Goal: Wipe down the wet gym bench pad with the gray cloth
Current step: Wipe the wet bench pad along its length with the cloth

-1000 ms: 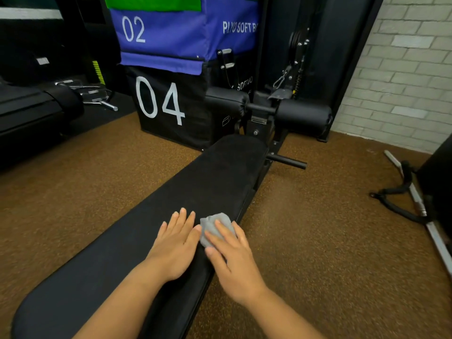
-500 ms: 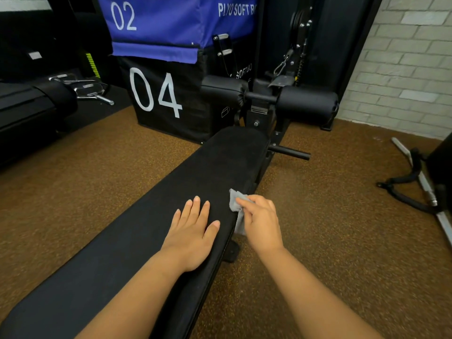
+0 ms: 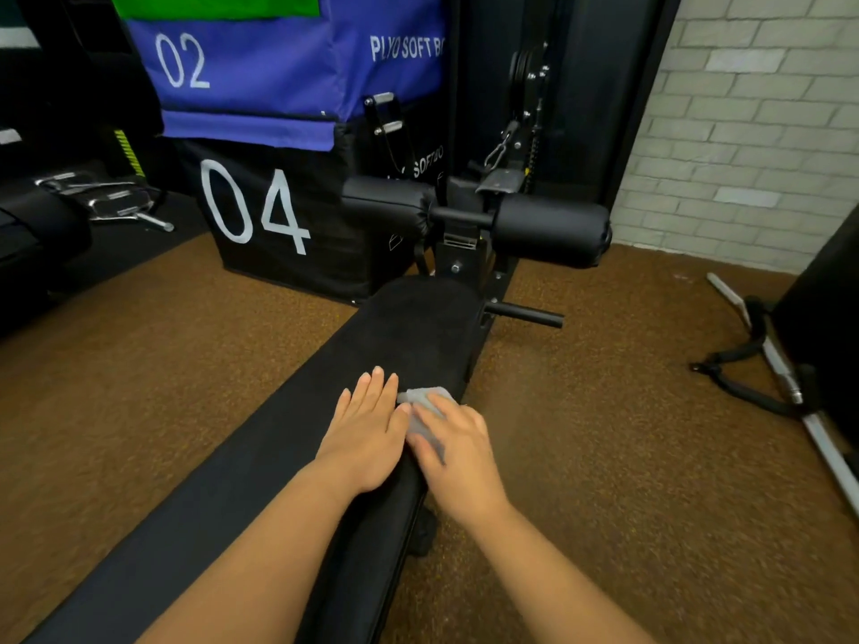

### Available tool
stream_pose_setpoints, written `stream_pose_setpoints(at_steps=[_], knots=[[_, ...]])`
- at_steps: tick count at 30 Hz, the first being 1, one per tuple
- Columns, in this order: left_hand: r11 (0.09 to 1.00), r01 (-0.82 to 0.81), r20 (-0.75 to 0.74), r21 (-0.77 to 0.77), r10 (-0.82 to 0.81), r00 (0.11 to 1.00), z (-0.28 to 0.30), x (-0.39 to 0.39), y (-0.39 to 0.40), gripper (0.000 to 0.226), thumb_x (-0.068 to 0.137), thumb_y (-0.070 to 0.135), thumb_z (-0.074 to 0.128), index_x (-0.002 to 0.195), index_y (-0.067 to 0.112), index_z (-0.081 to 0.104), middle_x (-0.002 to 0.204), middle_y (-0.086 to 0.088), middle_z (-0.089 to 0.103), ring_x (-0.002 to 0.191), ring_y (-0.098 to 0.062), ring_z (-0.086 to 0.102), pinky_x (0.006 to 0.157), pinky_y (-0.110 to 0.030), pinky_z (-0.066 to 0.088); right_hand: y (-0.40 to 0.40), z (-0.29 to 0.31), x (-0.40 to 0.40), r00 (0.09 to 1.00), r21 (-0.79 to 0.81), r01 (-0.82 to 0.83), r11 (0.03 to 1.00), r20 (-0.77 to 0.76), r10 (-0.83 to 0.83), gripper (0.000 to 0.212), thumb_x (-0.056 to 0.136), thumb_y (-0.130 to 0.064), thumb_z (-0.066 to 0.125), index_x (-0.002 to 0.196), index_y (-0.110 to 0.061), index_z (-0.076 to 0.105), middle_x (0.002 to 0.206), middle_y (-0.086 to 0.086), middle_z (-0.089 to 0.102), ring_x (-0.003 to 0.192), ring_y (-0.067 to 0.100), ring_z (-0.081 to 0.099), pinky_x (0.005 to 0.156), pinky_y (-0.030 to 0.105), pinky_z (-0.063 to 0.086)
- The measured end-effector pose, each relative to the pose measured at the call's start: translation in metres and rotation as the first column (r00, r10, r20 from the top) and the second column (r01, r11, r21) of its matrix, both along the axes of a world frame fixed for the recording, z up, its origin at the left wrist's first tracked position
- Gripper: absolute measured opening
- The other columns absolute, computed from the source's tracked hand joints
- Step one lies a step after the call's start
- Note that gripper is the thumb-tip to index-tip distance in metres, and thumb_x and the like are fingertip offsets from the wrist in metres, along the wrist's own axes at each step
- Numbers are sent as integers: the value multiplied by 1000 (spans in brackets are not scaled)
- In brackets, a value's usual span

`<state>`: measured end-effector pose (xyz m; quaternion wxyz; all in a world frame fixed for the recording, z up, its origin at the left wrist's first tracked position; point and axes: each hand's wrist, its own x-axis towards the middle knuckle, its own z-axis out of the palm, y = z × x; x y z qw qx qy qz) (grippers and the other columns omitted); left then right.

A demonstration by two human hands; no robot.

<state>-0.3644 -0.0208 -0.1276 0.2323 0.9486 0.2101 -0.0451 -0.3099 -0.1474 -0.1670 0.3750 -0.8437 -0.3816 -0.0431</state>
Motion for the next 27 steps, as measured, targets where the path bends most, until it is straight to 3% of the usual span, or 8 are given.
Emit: stream_pose_setpoints(at_steps=[3, 9, 15, 19, 27], knots=[[1000, 5, 15, 5, -5, 1000, -5, 22, 3, 54, 102, 37, 8, 152, 21, -5, 161, 2, -15, 146, -9, -18, 119, -33, -12, 8, -7, 12, 1000, -42, 10, 999, 14, -9, 37, 97, -35, 39, 133, -36, 49, 139, -16, 45, 123, 11, 43, 104, 16, 26], [993, -11, 70, 117, 3, 998, -19, 29, 2, 57, 99, 44, 7, 150, 25, -10, 160, 5, -17, 145, -8, -20, 119, -34, -13, 24, 6, 53, 987, -65, 151, 986, 63, -147, 28, 98, -17, 47, 120, -18, 64, 133, -2, 54, 117, 21, 43, 97, 15, 22], [987, 3, 70, 162, -14, 997, -21, 30, 6, 57, 99, 46, 8, 150, 27, -11, 159, 5, -18, 145, -8, -21, 119, -33, -13, 41, 9, 102, 980, -51, 196, 979, 50, -193, 27, 96, -8, 48, 114, -11, 68, 125, 2, 62, 112, 31, 49, 91, 22, 32], [982, 6, 65, 189, -18, 998, -22, 30, 7, 58, 100, 45, 11, 149, 27, -12, 159, 4, -19, 145, -10, -21, 120, -34, -12, 51, 1, 129, 970, -101, 241, 965, 35, -239, 30, 97, -11, 45, 119, -13, 65, 127, 2, 59, 117, 29, 48, 94, 31, 44], [978, 30, -3, 208, -30, 1000, -21, 46, 12, 64, 98, 52, 13, 149, 26, -16, 157, 2, -25, 144, -13, -24, 119, -36, -14, 61, 4, 152, 929, -198, 353, 914, -39, -367, 39, 102, -20, 35, 140, -20, 44, 149, 1, 37, 127, 26, 36, 98, 33, 41]])
